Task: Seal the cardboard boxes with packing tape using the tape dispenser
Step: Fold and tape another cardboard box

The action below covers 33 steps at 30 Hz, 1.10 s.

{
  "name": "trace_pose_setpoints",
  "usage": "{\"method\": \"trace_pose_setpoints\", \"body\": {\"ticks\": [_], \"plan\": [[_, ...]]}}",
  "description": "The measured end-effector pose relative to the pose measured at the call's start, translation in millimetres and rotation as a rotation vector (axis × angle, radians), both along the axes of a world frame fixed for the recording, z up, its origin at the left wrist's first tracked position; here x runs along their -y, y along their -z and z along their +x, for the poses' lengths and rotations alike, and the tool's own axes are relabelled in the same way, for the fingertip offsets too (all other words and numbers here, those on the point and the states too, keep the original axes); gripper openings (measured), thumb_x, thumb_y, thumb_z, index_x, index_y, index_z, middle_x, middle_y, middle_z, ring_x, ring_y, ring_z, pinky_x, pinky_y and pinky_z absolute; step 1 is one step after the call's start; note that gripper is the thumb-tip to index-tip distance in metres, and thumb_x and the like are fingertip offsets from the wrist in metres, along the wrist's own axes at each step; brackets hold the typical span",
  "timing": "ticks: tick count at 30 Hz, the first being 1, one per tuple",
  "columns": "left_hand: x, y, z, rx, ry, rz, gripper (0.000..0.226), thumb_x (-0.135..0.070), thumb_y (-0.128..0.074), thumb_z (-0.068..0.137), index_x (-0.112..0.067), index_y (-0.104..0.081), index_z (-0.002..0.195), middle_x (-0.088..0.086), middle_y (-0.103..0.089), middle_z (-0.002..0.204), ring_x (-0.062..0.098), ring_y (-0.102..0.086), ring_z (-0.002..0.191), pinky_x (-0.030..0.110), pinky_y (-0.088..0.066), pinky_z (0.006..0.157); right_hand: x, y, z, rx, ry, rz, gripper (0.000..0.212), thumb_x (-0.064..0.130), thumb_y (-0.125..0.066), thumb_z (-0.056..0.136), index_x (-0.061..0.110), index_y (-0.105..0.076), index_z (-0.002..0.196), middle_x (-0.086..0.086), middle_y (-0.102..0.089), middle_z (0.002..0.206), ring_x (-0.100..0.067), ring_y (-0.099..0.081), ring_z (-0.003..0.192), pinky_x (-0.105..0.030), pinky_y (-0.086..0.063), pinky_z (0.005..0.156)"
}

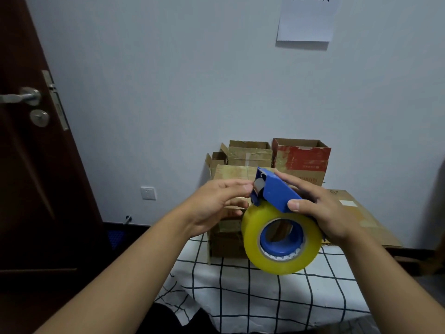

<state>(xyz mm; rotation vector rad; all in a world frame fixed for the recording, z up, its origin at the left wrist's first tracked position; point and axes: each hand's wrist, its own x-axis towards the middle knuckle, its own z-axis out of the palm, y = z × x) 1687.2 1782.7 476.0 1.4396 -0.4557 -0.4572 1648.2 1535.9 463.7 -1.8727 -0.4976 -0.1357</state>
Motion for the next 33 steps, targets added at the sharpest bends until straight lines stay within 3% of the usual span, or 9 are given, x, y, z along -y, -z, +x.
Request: {"method": "trace_pose_setpoints", "body": {"ticks": [3, 6, 8, 13, 18, 23, 26, 29, 33], "plan": [[1.6, 1.9, 0.6, 0.046, -0.024, 0.056, 0.036, -0.03, -0.074, 0.081, -0.024, -0.071, 0.116, -0.003, -0.074, 0.102, 0.01, -0.067, 0.087, 0.022, -0.053, 0.071, -5.4, 4.0, -2.4, -0.023, -0.013, 0.097, 0.061, 0.045, -0.07, 0.069, 0.046, -0.062, 0.13, 0.022, -0.065, 0.127, -0.008, -0.065, 0.113, -0.019, -0.054, 0.081], [1.9, 5.4, 1.7, 0.052, -0.043, 0.049, 0.032, -0.025, -0.075, 0.082, -0.025, -0.071, 0.113, -0.004, -0.072, 0.098, 0.01, -0.068, 0.085, 0.021, -0.052, 0.071, -8.0, 6.1, -2.3, -0.063, -0.023, 0.144, 0.062, 0.045, -0.071, 0.067, 0.046, -0.062, 0.128, 0.016, -0.068, 0.124, -0.014, -0.067, 0.111, -0.022, -0.055, 0.08], [2.4, 5.6, 0.5, 0.057, -0.044, 0.047, 0.03, -0.034, -0.074, 0.081, -0.028, -0.073, 0.111, -0.003, -0.07, 0.098, 0.011, -0.065, 0.083, 0.023, -0.052, 0.071, -8.1, 7.4, -1.5, -0.081, -0.028, 0.15, 0.06, 0.047, -0.071, 0.066, 0.05, -0.063, 0.125, 0.015, -0.067, 0.125, -0.018, -0.067, 0.111, -0.026, -0.056, 0.081], [5.1, 3.9, -1.7, 0.069, -0.052, 0.043, 0.056, -0.062, -0.074, 0.067, -0.03, -0.072, 0.112, 0.0, -0.067, 0.1, 0.012, -0.063, 0.083, 0.026, -0.052, 0.072, -6.8, 9.6, 1.2, -0.093, -0.034, 0.15, 0.06, 0.048, -0.072, 0.069, 0.052, -0.061, 0.128, 0.012, -0.067, 0.127, -0.023, -0.067, 0.112, -0.029, -0.057, 0.083], [2.7, 9.0, 0.5, 0.035, -0.036, 0.009, 0.05, -0.031, -0.078, 0.073, -0.022, -0.065, 0.12, 0.006, -0.067, 0.104, 0.016, -0.068, 0.09, 0.025, -0.053, 0.078, -5.7, 10.2, 0.4, -0.084, -0.036, 0.132, 0.059, 0.048, -0.071, 0.07, 0.052, -0.061, 0.128, 0.012, -0.067, 0.126, -0.021, -0.067, 0.113, -0.028, -0.057, 0.084], [-10.6, 17.9, 6.1, -0.219, 0.083, -0.215, 0.045, 0.002, -0.063, 0.08, -0.01, -0.066, 0.123, 0.016, -0.067, 0.121, 0.028, -0.067, 0.108, 0.03, -0.056, 0.082, -3.2, 8.3, -1.3, -0.056, -0.016, 0.083, 0.057, 0.051, -0.071, 0.07, 0.058, -0.06, 0.125, 0.018, -0.066, 0.125, -0.014, -0.066, 0.112, -0.023, -0.055, 0.082], [-10.7, 19.7, 7.9, -0.287, 0.072, -0.215, 0.039, -0.015, -0.063, 0.07, -0.008, -0.073, 0.107, 0.018, -0.066, 0.11, 0.03, -0.068, 0.098, 0.032, -0.057, 0.076, -4.1, 7.7, -1.3, -0.02, 0.002, 0.005, 0.056, 0.053, -0.07, 0.069, 0.06, -0.059, 0.124, 0.023, -0.063, 0.127, -0.008, -0.064, 0.113, -0.021, -0.054, 0.084], [-6.2, 18.2, 7.9, -0.286, -0.018, -0.108, 0.035, -0.031, -0.073, 0.079, -0.011, -0.064, 0.106, 0.015, -0.068, 0.092, 0.025, -0.069, 0.079, 0.029, -0.057, 0.065, -6.2, 8.2, -1.2, 0.007, 0.018, -0.043, 0.055, 0.055, -0.071, 0.067, 0.064, -0.059, 0.121, 0.028, -0.061, 0.126, -0.004, -0.062, 0.113, -0.019, -0.052, 0.085], [-4.2, 19.2, 10.7, -0.283, -0.043, 0.041, 0.061, -0.013, -0.079, 0.069, -0.013, -0.054, 0.124, 0.01, -0.072, 0.083, 0.016, -0.066, 0.065, 0.025, -0.055, 0.059, -8.9, 5.9, -4.3, 0.035, 0.016, -0.122, 0.055, 0.06, -0.069, 0.067, 0.067, -0.056, 0.12, 0.037, -0.058, 0.123, 0.005, -0.06, 0.108, -0.009, -0.047, 0.08]]}}
